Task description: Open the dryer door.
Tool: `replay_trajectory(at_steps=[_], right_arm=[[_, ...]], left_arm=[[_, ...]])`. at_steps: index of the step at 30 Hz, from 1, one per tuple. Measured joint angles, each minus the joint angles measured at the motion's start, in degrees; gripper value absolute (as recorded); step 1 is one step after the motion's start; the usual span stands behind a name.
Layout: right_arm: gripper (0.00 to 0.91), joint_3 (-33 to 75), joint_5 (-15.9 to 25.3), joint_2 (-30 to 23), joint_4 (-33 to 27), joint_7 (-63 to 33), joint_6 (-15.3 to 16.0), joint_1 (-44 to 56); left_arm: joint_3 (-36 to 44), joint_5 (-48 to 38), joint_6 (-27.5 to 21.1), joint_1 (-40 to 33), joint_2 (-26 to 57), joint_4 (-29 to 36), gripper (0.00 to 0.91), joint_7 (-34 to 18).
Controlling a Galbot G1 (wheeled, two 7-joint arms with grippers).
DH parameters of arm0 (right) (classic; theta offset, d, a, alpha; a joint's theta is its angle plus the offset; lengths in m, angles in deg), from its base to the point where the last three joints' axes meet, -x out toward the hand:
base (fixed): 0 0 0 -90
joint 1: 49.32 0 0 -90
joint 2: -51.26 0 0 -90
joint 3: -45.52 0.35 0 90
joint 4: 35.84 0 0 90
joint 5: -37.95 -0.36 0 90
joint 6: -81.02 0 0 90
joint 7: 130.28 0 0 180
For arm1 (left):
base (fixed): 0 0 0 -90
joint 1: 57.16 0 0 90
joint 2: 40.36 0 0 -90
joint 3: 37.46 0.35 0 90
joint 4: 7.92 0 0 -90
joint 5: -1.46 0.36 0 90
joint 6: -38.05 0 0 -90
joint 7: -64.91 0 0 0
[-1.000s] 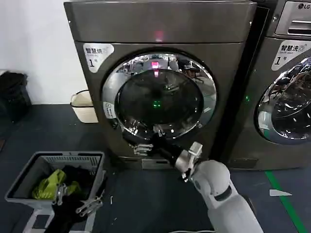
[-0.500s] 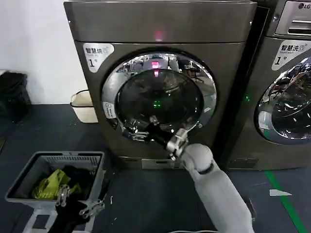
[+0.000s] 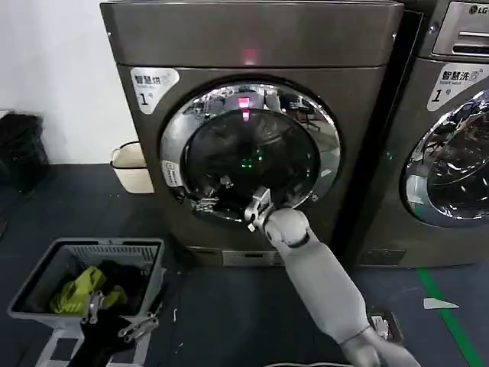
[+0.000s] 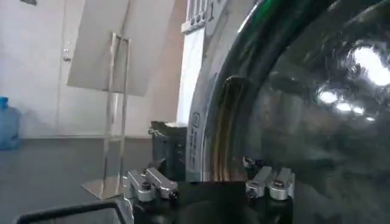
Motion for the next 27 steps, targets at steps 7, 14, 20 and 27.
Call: replay_trajectory(at_steps=[7,14,20,27], right_arm=[[0.907,-1.35,-0.12,-0.96,-3.33,-0.45,-1.31,-1.94],[0.907,-1.88,-1.21,-1.68,-6.35,-0.36,-1.71,-4.55],[0.907,-2.61,-1.0,-3.29,-8.8,-0.08,-2.13,-5.67],[0.907,-2.59,-2.03,-4.44,-11.07,1.79,-2.16,-7.39]], left_arm=[[-0.13,0.3,0.61,-0.18,-0.01,-1.15,0.907,0.19],[-1.12,0.17,0.97,0.3,-0.25,-0.48,0.907,0.29],[-1.12,0.14,0.95,0.09,-0.44,-0.97,0.907,1.37],[-1.15,1.06,0.73,-0.05,-0.77,-0.9,0.907,1.83]])
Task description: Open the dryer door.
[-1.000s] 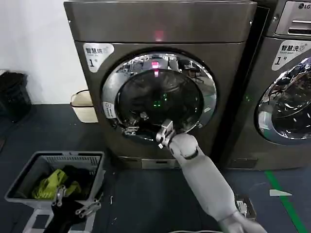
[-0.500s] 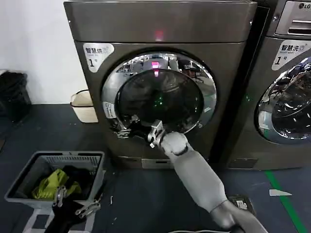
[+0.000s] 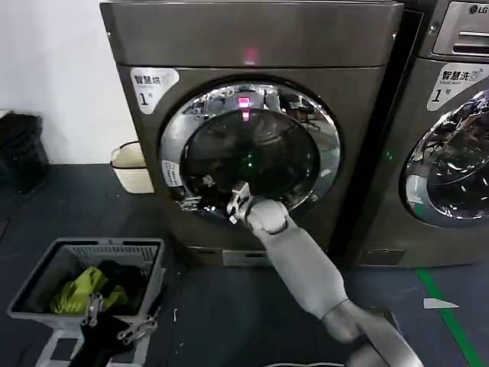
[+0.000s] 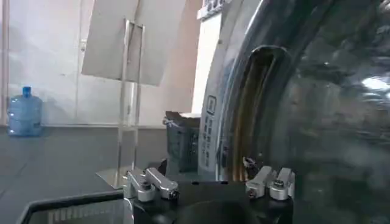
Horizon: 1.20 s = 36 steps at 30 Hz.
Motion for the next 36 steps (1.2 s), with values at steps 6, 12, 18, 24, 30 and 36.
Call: replay_trajectory(at_steps=[6,12,18,24,30,36], right_arm=[[0.907,0.09,0.13,0.53,0.62,3.74,0.37,0.05],[0.907,-0.49,0.2,1.69,2.92,6.05,1.68,1.29],[0.907,-0.45,0.53,3.62,6.31,11.98,3.39,3.08],[0.907,0.11,0.7,5.0,10.01,16.76,4.64,4.95],[0.907,1.53,1.08,6.16,13.86,21.77,6.37,6.53],[0.907,2.28,0.29,7.89,16.84,25.34,6.33,7.75]], left_arm=[[-1.07,0.54,-2.13,-0.84,0.27,0.06,0.907,-0.36],[-1.63,0.59,-7.35,-2.04,1.22,0.04,0.907,-2.29],[-3.99,-4.32,-10.74,-4.7,3.13,-1.34,0.907,-1.85],[-9.88,-10.9,-8.93,-9.48,7.41,-6.8,0.907,0.83],[-13.56,-13.99,-7.73,-11.46,11.55,-12.58,0.907,1.2],[-14.53,-16.05,-7.94,-14.47,14.63,-17.3,0.907,1.93]])
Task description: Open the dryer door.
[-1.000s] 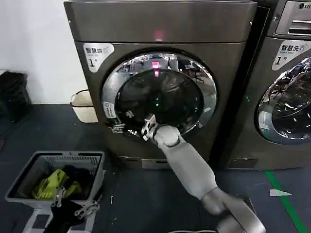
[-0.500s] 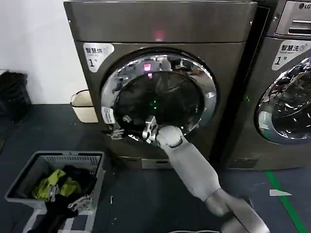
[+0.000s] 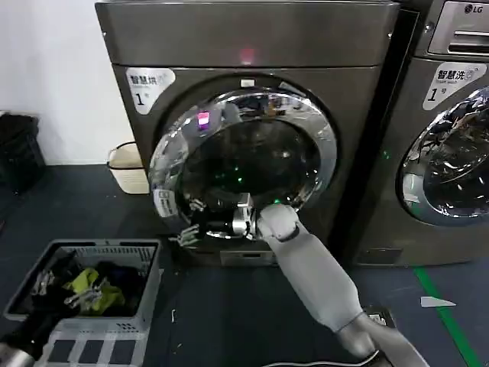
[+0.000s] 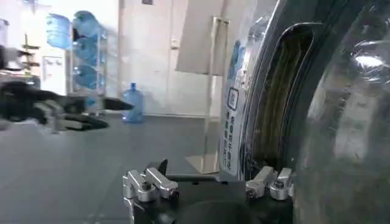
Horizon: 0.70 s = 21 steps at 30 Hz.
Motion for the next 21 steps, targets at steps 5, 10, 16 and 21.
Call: replay_trajectory(at_steps=[5,10,16,21], right_arm=[[0.907,0.22,-1.28,2.14,2.64,4.16,-1.3,1.61],[0.907,1.46,-2.39,3.68,3.48,8.7,-2.83,2.02],[0.907,3.07,-1.78,6.37,5.63,18.65,-2.39,3.57],[0.907,4.04,-1.42,8.53,8.2,22.82,-1.31,6.06]], left_arm=[[0.43,-2.04,-0.04,-1.95,2.26,-2.52,0.907,-0.19],[1.5,-3.13,-0.41,-4.06,4.66,-4.49,0.907,-0.15],[3.21,-8.29,-1.03,-5.55,6.86,-5.63,0.907,-0.93],[4.6,-9.66,-0.8,-6.98,9.91,-7.22,0.907,-1.1]])
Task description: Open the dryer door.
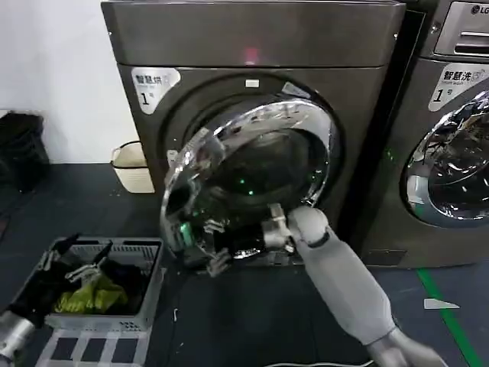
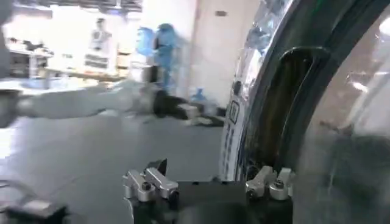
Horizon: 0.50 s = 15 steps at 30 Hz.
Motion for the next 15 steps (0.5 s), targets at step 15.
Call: replay_trajectory(at_steps=[15], right_arm=[[0.907,7.43,-5.43,9.96,8.84,0.72,-2.86,9.32]], left_arm=[[18.26,-12.2,6.43,-10.91,11.52,-9.28,0.907,-0.46]])
